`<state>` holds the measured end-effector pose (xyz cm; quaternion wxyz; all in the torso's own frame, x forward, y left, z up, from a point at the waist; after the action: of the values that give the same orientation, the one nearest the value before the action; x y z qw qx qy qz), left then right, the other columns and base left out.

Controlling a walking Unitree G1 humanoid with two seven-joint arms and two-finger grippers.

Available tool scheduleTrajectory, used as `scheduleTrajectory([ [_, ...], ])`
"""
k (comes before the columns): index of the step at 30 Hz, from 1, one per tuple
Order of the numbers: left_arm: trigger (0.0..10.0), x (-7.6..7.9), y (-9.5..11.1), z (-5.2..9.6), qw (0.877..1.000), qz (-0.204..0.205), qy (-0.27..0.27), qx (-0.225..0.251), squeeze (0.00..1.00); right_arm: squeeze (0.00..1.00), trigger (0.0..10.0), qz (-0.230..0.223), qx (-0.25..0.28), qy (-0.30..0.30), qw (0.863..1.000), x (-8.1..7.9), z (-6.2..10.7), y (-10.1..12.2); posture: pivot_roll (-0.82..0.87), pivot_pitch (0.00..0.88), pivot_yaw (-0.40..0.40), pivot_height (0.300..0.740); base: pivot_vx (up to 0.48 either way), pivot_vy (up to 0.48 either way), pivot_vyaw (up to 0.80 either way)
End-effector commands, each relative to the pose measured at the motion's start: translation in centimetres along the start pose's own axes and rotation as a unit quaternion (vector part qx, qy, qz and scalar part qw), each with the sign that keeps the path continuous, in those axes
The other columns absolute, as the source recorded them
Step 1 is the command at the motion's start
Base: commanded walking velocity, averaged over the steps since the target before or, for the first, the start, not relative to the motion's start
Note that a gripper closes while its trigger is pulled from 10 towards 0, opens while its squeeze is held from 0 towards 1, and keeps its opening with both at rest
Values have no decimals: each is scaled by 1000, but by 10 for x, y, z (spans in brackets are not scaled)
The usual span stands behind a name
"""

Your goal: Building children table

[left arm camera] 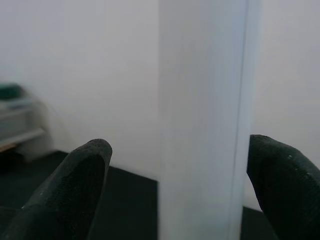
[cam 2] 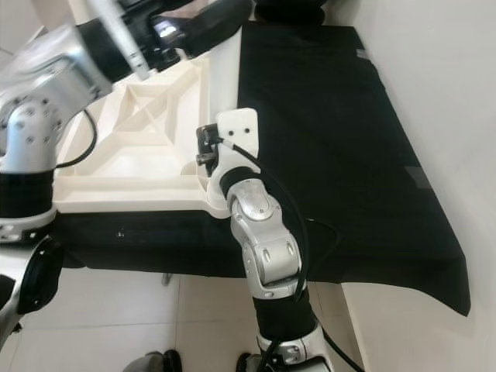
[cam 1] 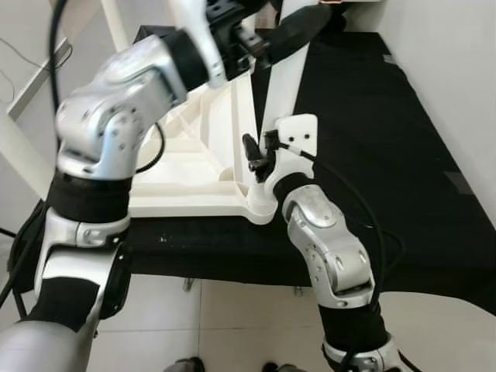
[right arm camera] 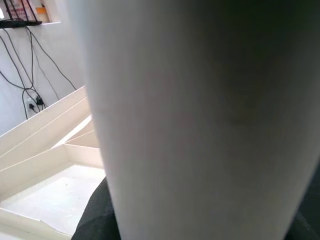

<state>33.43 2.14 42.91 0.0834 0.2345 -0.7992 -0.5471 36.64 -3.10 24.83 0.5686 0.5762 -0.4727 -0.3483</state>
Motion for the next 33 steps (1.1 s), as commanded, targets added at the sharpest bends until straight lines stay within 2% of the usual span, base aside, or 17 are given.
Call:
scheduleTrajectory([
  [1, 10000, 8, -2, -5, 999, 18, -32, -11, 0, 0, 10000, -53, -84, 51, 994, -34, 4, -40, 29, 172, -16, 740, 0, 0, 0],
  [9, 10000, 3, -4, -12, 999, 3, -34, -39, 0, 0, 10000, -53, -74, 57, 994, -38, 4, -36, 29, 175, -9, 740, 0, 0, 0],
  [10, 9294, 1, -5, -14, 999, 1, -30, -46, 0, 0, 10000, -53, -71, 59, 994, -39, 4, -35, 29, 175, -9, 740, 0, 0, 0],
  [11, 0, 2, -5, -15, 998, 4, -37, -50, 0, 0, 10000, -52, -69, 60, 994, -39, 5, -34, 29, 175, -9, 740, 0, 0, 0],
  [27, 0, 6, 2, -22, 996, 35, -54, -69, 0, 0, 10000, -44, -52, 65, 996, -37, 3, -28, 28, 172, -12, 740, 0, 0, 0],
  [28, 0, 6, 2, -22, 995, 37, -54, -69, 0, 43, 10000, -42, -42, 77, 995, -37, 3, -25, 28, 172, -14, 740, 0, 0, 0],
  [29, 0, 6, 1, -22, 995, 41, -55, -71, 0, 1000, 10000, -55, -18, 112, 992, -38, 2, -18, 29, 174, -16, 740, 0, 0, 0],
  [32, 0, 7, 1, -22, 995, 46, -57, -71, 0, 1000, 10000, -63, 14, 165, 984, -34, 1, -7, 31, 175, -17, 740, 0, 0, 0],
  [33, 0, 7, 1, -22, 995, 46, -57, -71, 0, 1000, 10000, -63, 14, 165, 984, -34, 1, -7, 31, 175, -17, 740, 0, 0, 0],
])
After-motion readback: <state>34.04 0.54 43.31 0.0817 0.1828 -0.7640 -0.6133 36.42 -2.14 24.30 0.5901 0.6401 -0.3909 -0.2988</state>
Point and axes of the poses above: a point about 5 cm out from each wrist's last joint towards the gripper, its own z axis pointing back from the gripper into the wrist, its own y axis along the axis of the wrist's last joint, x = y × z, the point moved 6 cm from there along -z, pointing out of the wrist towards the gripper, and after that the axes turned 7 degrees about z, right-handed, at the moved point
